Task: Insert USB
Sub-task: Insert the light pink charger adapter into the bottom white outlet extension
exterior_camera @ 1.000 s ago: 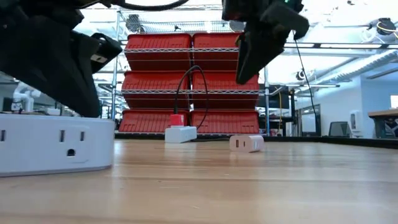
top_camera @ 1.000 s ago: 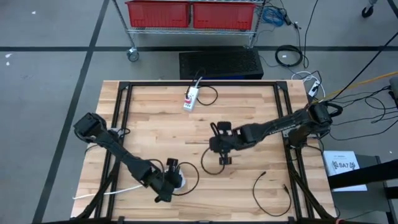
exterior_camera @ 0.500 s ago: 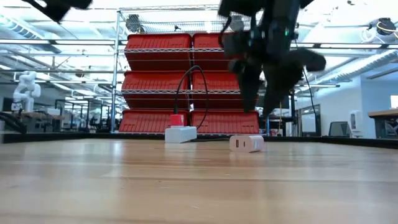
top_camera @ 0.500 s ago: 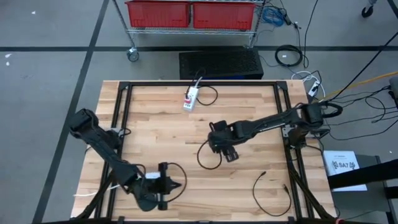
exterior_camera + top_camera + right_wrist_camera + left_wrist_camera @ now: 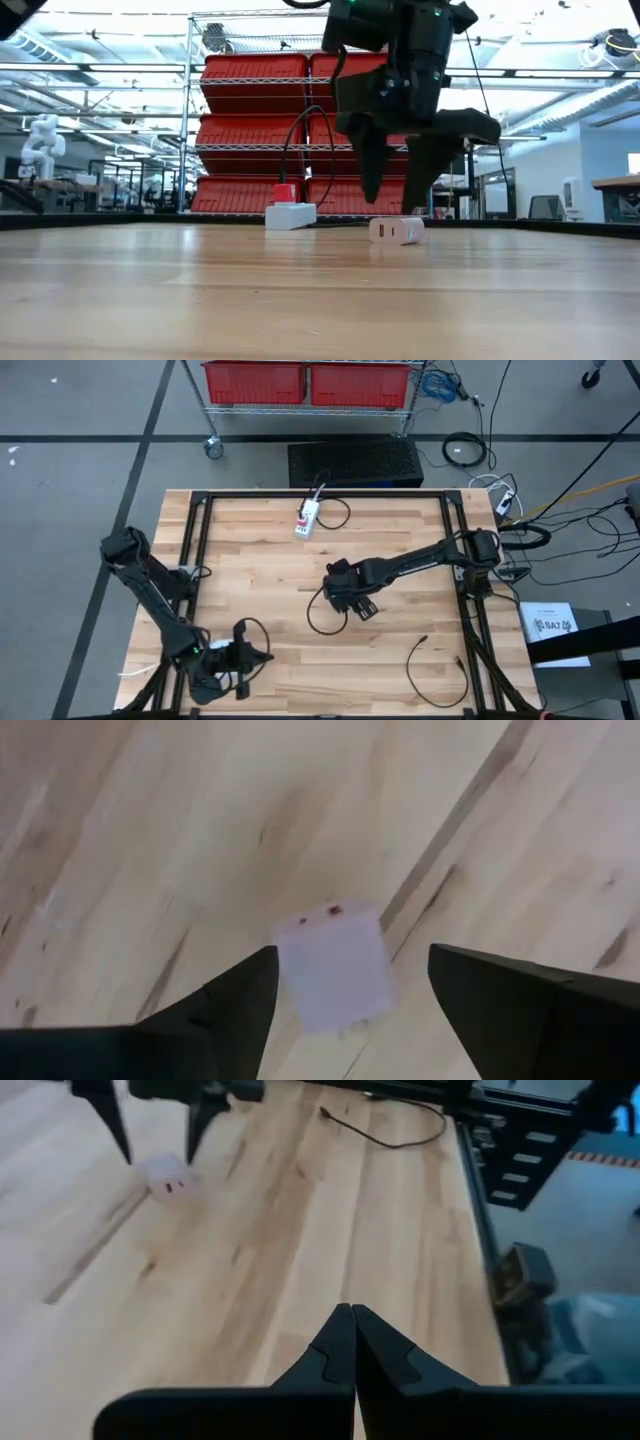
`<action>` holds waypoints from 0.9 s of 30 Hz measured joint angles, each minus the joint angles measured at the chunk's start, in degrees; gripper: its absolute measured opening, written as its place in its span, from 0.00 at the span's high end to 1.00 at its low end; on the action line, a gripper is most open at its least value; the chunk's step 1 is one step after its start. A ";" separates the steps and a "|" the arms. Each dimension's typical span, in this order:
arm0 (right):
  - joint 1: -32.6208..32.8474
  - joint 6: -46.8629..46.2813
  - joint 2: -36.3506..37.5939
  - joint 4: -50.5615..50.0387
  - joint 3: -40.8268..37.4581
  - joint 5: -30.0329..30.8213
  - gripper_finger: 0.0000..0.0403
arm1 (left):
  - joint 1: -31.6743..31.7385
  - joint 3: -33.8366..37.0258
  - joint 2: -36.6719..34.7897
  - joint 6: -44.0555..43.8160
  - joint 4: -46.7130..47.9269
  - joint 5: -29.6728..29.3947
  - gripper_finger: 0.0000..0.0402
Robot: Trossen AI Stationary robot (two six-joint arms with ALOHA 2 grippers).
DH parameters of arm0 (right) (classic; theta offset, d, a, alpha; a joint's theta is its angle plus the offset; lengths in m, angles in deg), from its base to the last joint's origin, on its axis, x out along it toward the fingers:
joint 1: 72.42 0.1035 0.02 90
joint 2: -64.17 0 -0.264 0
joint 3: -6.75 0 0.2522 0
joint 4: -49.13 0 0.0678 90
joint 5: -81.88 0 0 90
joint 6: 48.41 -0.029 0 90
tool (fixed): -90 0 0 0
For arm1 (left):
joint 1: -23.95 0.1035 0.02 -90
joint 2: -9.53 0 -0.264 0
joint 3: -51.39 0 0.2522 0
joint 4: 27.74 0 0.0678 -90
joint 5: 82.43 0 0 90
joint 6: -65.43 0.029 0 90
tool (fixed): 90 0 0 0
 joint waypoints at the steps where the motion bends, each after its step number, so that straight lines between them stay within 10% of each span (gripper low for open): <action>1: -0.29 0.28 0.00 0.10 0.00 -1.17 0.38 | -0.44 0.00 0.00 -0.75 0.18 -0.01 1.00; 16: -0.62 4.41 -5.20 -1.54 -0.02 -4.23 0.38 | -0.49 0.00 0.13 -3.62 6.15 1.11 1.00; 27: 1.73 3.65 -5.03 -1.22 -0.04 -3.23 0.60 | -6.54 -0.04 0.13 -24.65 13.81 9.90 1.00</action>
